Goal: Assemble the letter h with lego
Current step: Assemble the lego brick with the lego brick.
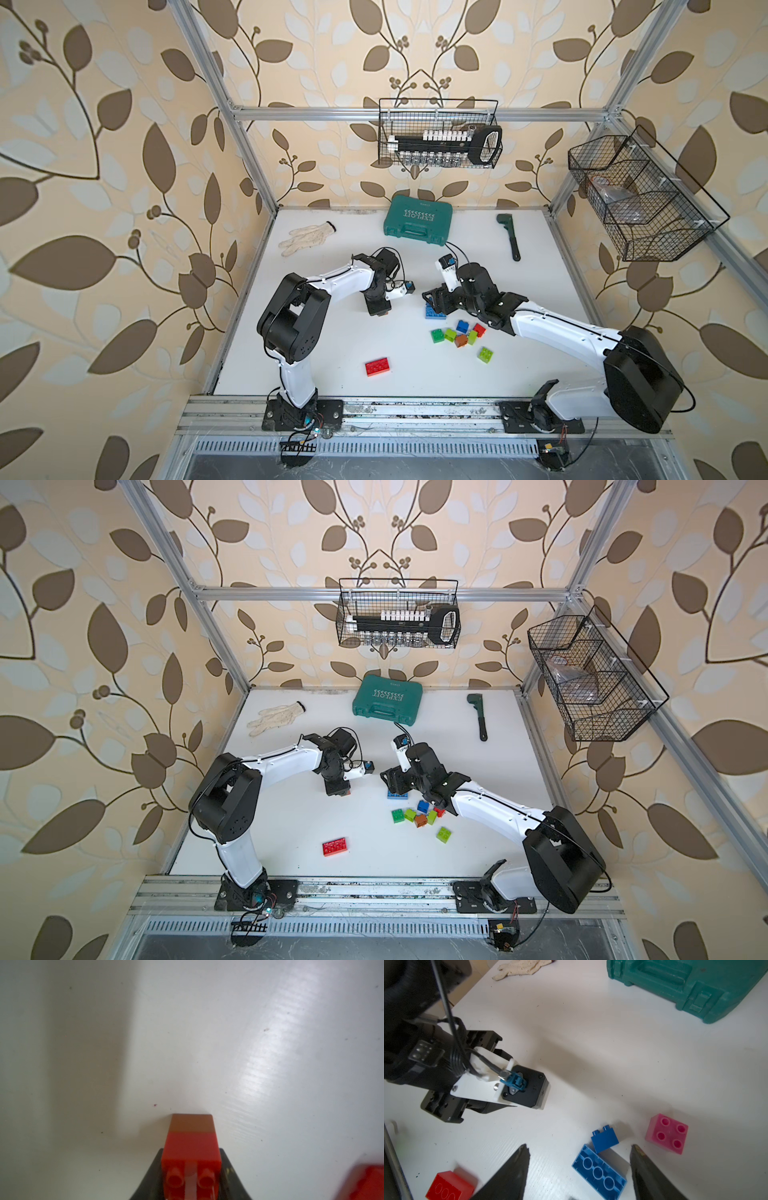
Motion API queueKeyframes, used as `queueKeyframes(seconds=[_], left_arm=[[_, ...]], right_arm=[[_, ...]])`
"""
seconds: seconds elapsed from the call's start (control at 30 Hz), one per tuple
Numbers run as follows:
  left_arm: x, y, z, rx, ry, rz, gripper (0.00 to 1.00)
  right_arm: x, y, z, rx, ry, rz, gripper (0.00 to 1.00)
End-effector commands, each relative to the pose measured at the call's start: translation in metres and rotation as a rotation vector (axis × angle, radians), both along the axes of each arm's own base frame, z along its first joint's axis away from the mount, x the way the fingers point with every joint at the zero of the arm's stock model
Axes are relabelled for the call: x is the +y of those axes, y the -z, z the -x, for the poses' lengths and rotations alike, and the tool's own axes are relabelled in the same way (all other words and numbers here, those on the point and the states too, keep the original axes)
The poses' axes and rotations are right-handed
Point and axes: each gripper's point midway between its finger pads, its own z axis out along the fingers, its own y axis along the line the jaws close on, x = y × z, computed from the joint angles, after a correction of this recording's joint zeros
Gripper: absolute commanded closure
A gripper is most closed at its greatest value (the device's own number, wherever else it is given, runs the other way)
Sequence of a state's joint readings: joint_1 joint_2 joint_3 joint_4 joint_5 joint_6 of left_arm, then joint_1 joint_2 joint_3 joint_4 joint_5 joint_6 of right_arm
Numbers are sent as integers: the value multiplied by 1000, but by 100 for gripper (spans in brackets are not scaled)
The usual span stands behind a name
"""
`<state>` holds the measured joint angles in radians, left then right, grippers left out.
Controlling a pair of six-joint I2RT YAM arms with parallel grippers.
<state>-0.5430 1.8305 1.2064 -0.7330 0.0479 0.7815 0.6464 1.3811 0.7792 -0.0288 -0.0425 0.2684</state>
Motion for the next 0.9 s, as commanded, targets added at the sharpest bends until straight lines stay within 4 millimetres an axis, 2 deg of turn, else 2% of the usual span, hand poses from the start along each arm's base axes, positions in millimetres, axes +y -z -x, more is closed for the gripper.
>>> queueKeyframes(seconds=[0.0, 0.13, 0.33, 0.5, 0.6, 0.67, 0.8, 0.87], left_arm=[[16, 48, 32, 141, 29, -99, 74], [10, 46, 35, 165, 28, -73, 73], [0, 35, 32, 183, 12, -11, 65], [-4, 22, 26, 203, -34, 53, 53], [-4, 16, 19, 181, -64, 67, 41], [-5, 8, 14, 166, -91, 98, 38], [-8, -12, 4, 156, -159, 192, 32], [-7, -27, 0, 159, -202, 249, 24]], right_arm=[[0, -2, 2, 39, 7, -21, 28], [2, 1, 2, 56, 2, -14, 28], [3, -6, 0, 57, -8, -3, 28], [-3, -6, 1, 58, 9, 14, 28], [-13, -2, -1, 64, 69, 39, 27], [-20, 0, -3, 78, 101, 58, 28], [-34, 14, -6, 196, 155, 112, 27], [-32, 25, -7, 276, 149, 111, 28]])
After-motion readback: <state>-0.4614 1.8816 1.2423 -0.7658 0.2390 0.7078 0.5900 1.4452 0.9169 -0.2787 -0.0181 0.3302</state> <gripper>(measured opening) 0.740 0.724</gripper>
